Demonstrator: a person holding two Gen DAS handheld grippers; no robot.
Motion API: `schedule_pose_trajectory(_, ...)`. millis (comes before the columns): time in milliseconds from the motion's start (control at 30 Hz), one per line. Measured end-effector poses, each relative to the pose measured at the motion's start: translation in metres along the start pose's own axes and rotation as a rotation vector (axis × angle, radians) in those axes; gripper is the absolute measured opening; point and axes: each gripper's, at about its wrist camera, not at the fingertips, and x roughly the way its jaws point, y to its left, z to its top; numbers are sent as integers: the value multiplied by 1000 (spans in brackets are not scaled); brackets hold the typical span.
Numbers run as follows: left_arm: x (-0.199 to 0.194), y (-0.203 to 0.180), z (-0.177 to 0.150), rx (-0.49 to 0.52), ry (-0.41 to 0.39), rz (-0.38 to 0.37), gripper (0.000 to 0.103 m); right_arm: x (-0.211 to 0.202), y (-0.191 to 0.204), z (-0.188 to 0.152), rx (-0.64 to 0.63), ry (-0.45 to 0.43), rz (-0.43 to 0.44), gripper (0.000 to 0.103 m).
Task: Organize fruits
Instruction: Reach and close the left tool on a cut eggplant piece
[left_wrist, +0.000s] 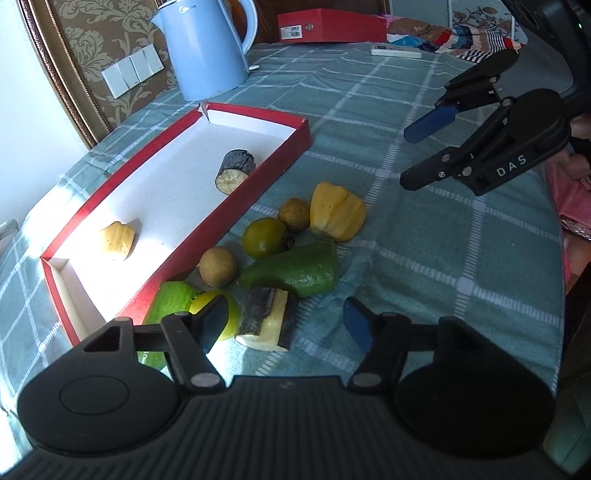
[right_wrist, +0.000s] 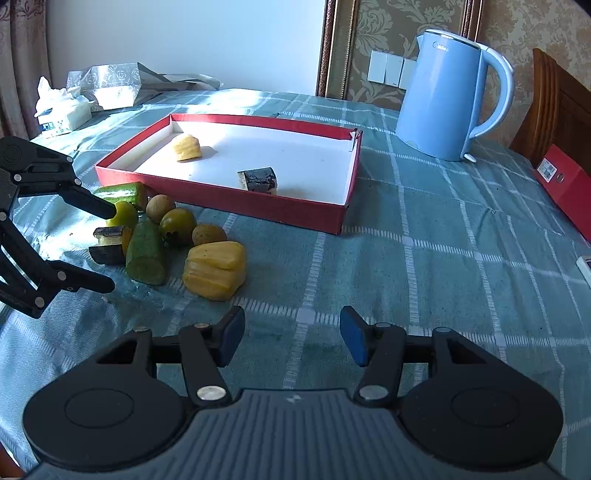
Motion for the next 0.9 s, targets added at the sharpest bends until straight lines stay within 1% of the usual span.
schedule_pose_trajectory(67,-1,4,1,2,5,-27,62,0,1,-1,1,3,-2,56)
schedule_pose_trajectory(100,-1,5,2,1,11,-41,58,0,1,-2,1,7,-5,56)
schedule_pose_trajectory(133,-2,6,2,2,15,-58,56,0,1,-3,3,9,-6,56)
schedule_pose_trajectory(233,-4,7,1,1,14,-62,55,-1,0,-4,16,8,-17,56)
schedule_pose_trajectory(333,1,9,0,-4,26,-51,55,0,-3,-5,34,13,-23,56)
schedule_pose_trajectory(433,3,14,2,-24,18,-82,54,0,-4,-5,32,12,-29,56)
schedule_pose_trajectory(500,4,17,3,-7,20,-106,54,0,-5,-4,29,9,-30,56)
schedule_pose_trajectory(567,4,22,3,-12,24,-129,54,-1,-4,-3,28,8,-32,56)
schedule_pose_trajectory(667,6,30,1,-10,61,-168,53,-2,-3,-3,28,9,-34,56)
schedule_pose_trajectory(700,9,30,0,-9,81,-181,51,-2,-4,-3,29,10,-34,56)
schedule_pose_trajectory(733,13,28,0,4,105,-186,53,-1,-4,-4,30,13,-36,56)
schedule_pose_trajectory(800,14,24,1,25,81,-159,54,0,-4,-4,32,14,-42,56)
schedule_pose_trajectory(900,14,27,2,-30,62,-167,52,1,-4,-4,29,17,-43,56)
